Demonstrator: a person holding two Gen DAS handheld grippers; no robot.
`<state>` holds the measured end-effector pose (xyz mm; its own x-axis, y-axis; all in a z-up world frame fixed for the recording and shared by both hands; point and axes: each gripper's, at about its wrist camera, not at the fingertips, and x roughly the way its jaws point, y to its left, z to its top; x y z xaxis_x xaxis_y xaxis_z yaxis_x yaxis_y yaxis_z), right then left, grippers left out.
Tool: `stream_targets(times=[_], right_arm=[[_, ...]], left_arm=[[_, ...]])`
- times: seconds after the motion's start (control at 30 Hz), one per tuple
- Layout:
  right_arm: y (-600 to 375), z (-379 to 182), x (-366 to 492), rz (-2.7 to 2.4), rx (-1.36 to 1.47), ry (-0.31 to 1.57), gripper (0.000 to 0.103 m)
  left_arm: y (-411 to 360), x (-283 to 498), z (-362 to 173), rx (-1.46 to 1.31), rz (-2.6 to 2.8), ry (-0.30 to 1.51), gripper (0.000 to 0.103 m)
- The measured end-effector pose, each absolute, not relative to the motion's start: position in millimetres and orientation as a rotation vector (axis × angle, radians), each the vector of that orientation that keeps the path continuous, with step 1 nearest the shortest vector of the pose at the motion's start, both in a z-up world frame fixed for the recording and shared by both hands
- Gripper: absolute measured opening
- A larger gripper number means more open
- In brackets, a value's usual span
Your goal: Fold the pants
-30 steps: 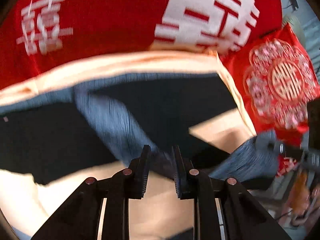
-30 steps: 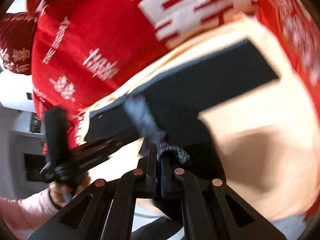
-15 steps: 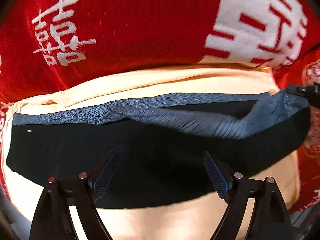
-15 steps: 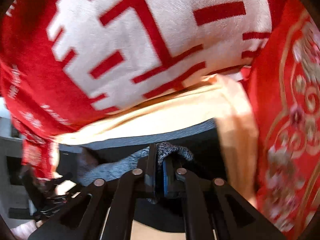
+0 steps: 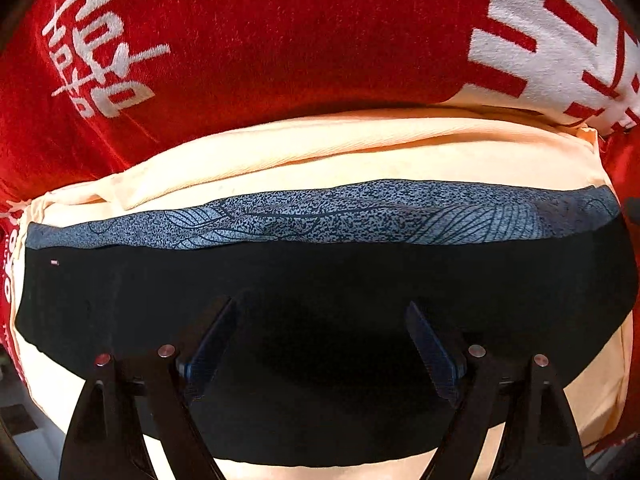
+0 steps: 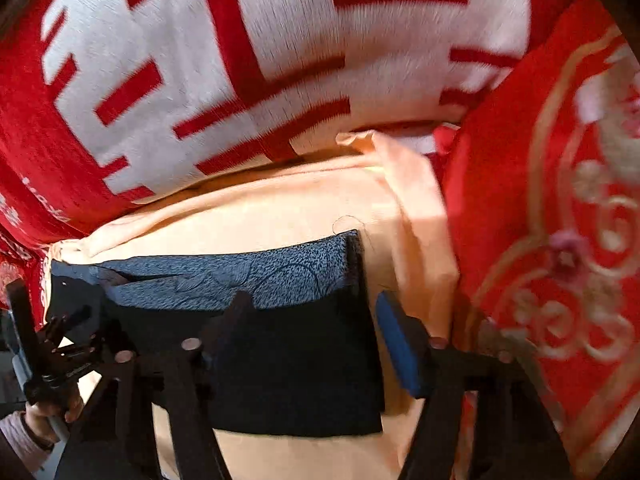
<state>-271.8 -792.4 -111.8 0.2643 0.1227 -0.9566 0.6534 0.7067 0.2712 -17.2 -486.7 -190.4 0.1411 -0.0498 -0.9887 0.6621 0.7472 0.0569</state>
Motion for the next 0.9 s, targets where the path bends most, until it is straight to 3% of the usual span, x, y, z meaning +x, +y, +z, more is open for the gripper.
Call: stream_targets(times=[0.13, 0.17, 0.2, 0.47, 0.57, 0.73, 0.9], right_arm=[[-800, -145, -261, -0.396, 0.796, 1.327, 0.027], [-801, -148, -260, -0.384, 0.808, 1.332, 0.015], [-802, -147, -259, -0.37, 0.822, 1.327, 0.012], [-825, -117, -265, -0.519, 0.725, 1.275, 0.01], [-819, -113, -266, -0.533, 0.723, 1.303, 0.019], [-784, -100, -268, -0.389, 0.719, 1.268, 0.019], [-761, -145, -272, -0.441, 0.661, 1.409, 0.017]], left_arm=[[-484, -15, -196, 0.56, -0.543, 1.355, 0.086], [-483, -14, -195, 0.559, -0.538, 1.358, 0.086], [-482, -13, -193, 0.546, -0.539, 1.353, 0.086], [-480, 2, -179, 0.502, -0.501, 1.319, 0.086], [-476, 6, -179, 0.522, -0.496, 1.309, 0.086], [-476, 21, -195, 0.515, -0.457, 1.318, 0.086], [-466, 24, -217, 0.535, -0.439, 1.332, 0.093]])
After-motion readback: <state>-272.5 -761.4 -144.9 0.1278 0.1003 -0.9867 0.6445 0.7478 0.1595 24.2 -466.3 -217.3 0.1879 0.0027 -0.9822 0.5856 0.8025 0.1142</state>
